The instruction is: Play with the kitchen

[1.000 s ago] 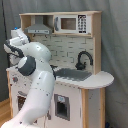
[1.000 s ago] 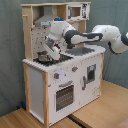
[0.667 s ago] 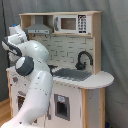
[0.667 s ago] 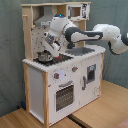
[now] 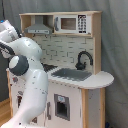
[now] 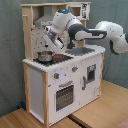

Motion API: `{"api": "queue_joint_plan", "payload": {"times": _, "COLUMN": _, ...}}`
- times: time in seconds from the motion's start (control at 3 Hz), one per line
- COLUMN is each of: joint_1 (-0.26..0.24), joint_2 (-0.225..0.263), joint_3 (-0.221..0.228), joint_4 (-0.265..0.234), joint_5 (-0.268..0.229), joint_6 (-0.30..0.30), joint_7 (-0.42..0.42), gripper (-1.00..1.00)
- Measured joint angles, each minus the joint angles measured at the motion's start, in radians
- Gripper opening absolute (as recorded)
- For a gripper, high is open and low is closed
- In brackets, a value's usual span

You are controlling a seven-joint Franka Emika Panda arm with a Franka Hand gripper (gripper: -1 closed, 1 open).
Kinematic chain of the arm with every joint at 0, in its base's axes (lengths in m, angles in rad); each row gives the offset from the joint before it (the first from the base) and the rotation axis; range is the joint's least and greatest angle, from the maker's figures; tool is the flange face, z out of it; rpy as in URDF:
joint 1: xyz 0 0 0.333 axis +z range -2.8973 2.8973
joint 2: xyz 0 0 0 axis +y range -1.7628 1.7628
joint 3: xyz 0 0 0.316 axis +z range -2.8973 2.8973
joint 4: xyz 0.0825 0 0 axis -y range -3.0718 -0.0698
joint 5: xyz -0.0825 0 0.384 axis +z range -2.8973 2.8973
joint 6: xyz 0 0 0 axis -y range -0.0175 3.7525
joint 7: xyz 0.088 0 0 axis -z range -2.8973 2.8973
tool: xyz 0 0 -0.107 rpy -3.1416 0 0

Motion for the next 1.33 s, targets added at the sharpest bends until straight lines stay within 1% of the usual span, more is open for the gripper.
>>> {"api": "queue_joint_plan", "payload": {"times": 0.33, "joint_1": 0.049, "joint_2": -0.026, "joint_3": 0.001, "joint_4": 0.000, "joint_5": -0.069, "joint_6": -0.061, "joint_7": -0.009, "gripper": 1.00}}
{"api": "queue_joint_plan", "payload": {"times": 0.67, "joint_1": 0.087, "joint_2": -0.047, "joint_3": 0.001, "joint_4": -0.001, "joint_5": -0.142, "joint_6": -0.123, "joint_7": -0.047, "gripper": 1.00}}
{"api": "queue_joint_plan", "payload": {"times": 1.33, "joint_1": 0.107, "joint_2": -0.082, "joint_3": 0.002, "joint_4": -0.022, "joint_5": -0.259, "joint_6": -0.203, "joint_7": -0.192, "gripper": 1.00}}
